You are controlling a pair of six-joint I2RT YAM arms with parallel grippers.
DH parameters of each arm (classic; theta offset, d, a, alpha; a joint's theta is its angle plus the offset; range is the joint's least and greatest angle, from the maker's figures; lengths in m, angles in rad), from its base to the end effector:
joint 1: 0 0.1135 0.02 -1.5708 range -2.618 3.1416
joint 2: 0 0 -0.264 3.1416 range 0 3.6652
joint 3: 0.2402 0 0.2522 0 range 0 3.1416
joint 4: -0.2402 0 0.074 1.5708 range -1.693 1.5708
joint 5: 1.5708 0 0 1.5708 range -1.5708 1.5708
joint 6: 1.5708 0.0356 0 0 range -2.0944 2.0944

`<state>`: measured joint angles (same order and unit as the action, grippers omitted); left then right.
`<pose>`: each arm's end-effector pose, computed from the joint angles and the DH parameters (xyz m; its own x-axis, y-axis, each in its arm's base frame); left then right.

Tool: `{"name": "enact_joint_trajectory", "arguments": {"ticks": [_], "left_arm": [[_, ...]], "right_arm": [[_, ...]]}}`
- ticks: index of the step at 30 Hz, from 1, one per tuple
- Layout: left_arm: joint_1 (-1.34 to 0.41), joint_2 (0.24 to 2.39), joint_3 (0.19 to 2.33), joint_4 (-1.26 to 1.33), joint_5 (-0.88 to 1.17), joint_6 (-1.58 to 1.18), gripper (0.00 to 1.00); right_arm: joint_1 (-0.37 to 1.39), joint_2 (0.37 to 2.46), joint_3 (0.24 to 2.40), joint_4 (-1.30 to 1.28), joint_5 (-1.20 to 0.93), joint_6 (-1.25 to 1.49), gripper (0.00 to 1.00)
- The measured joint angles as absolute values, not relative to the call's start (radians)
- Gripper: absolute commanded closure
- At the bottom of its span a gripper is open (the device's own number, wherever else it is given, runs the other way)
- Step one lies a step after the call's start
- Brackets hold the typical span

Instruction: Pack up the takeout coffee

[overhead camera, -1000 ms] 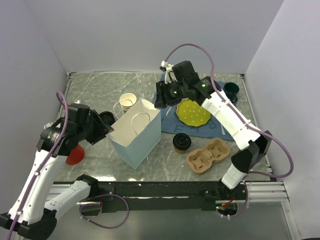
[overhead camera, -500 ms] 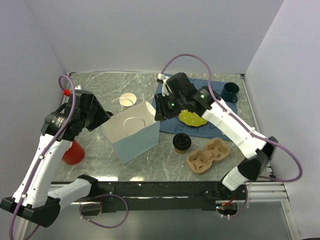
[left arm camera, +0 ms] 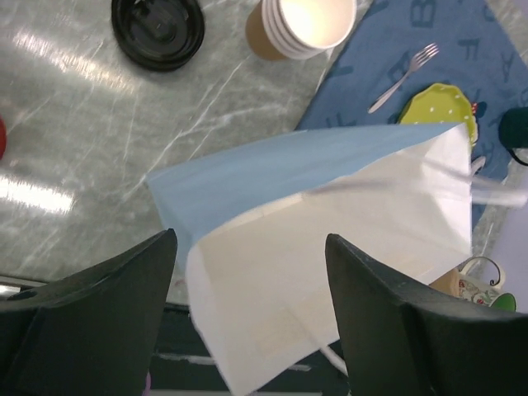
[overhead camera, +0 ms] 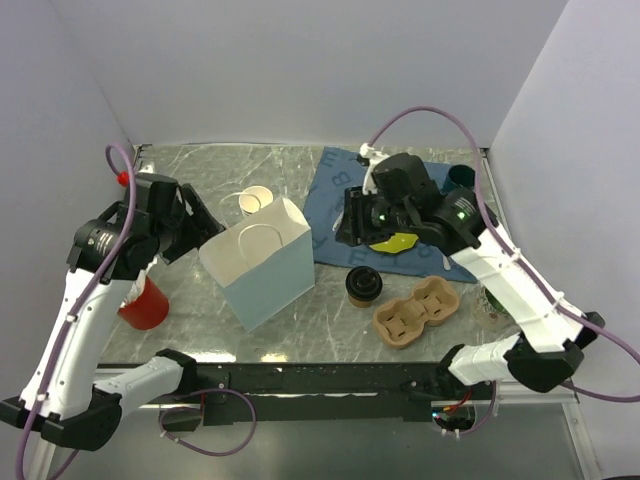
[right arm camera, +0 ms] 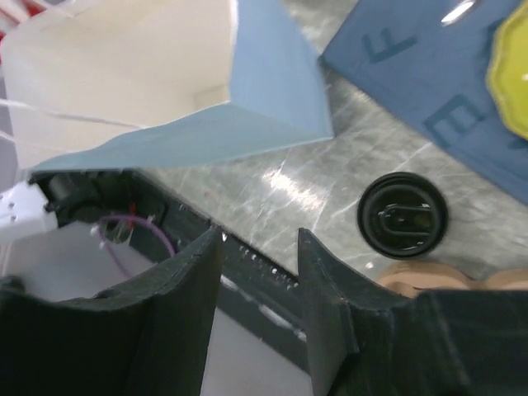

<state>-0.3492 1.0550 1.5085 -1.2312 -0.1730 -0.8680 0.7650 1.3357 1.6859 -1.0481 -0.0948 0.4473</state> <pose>0.1538 -0.0495 0.4279 -0.5954 -0.5831 -0.5527 -0.3597 0.8086 -0.4656 0.1794 0.1769 0.4403 -0.7388 -0.1123 -0.6645 -0.4683 0.7947 0.3862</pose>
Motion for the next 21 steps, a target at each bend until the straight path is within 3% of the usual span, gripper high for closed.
{"name": "enact_joint_trajectory", "arguments": {"ticks": [7,10,19,21], "left_arm": [[-0.349,0.930,1.411,-1.291,-0.163,-0.970,0.30],[-0.349,0.886,1.362,-1.285,-0.144,-1.002,0.36],[-0.349,0.877,1.257,-1.233,-0.081,-1.034,0.75],[-0.349,0.880,1.250,-1.227,-0.068,-1.020,0.79]], "right_arm": [[0.633,1.164,1.526,-1.038,-0.019,0.470,0.60],[0.576,1.155,1.520,-1.073,-0.016,0.453,0.59],[0.562,1.137,1.428,-1.264,0.091,0.466,0.56],[0.551,1.117,1.364,-1.292,0.116,0.466,0.54]]}}
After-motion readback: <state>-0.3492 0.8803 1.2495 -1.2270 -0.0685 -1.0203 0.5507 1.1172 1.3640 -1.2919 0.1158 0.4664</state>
